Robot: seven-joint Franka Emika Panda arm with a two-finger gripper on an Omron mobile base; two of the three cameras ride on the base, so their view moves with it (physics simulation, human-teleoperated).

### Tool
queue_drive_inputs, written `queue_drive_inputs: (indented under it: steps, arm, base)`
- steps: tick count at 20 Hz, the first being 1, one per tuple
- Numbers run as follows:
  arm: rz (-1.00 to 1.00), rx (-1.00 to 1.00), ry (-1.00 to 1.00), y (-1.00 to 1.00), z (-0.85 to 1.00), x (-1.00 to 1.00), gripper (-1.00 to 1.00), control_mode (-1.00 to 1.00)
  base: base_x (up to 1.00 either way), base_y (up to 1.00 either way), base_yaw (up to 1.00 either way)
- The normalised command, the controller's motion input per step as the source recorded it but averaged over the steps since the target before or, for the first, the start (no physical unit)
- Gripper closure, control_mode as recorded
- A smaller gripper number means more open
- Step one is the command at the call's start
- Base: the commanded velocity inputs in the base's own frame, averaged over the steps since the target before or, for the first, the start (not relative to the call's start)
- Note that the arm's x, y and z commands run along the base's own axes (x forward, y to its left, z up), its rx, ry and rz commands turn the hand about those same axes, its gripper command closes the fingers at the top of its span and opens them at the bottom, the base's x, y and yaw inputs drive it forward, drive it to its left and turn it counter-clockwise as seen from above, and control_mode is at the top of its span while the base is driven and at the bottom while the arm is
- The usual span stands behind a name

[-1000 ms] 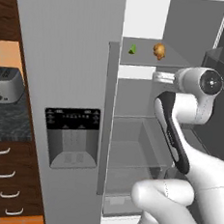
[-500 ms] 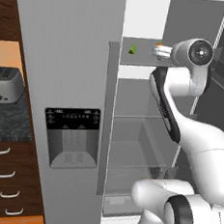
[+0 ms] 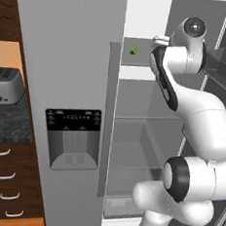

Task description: Place one lemon wedge and one chicken drumstick in each tupperware on the nearby counter, to pack two identical lunches.

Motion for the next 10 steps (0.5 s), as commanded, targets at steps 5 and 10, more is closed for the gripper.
queue_drive_inputs:
  steps: [5,10]
  arm:
    - [0.0,0.0,0.06,-0.11,-0.29,0.79,-1.0,-1.0]
    - [0.0,0.0,0.1,-0.23,-0.24,0.82,-1.0,-1.0]
  base:
    - [0.0,0.0,0.0]
    - [0.0,0.0,0.0]
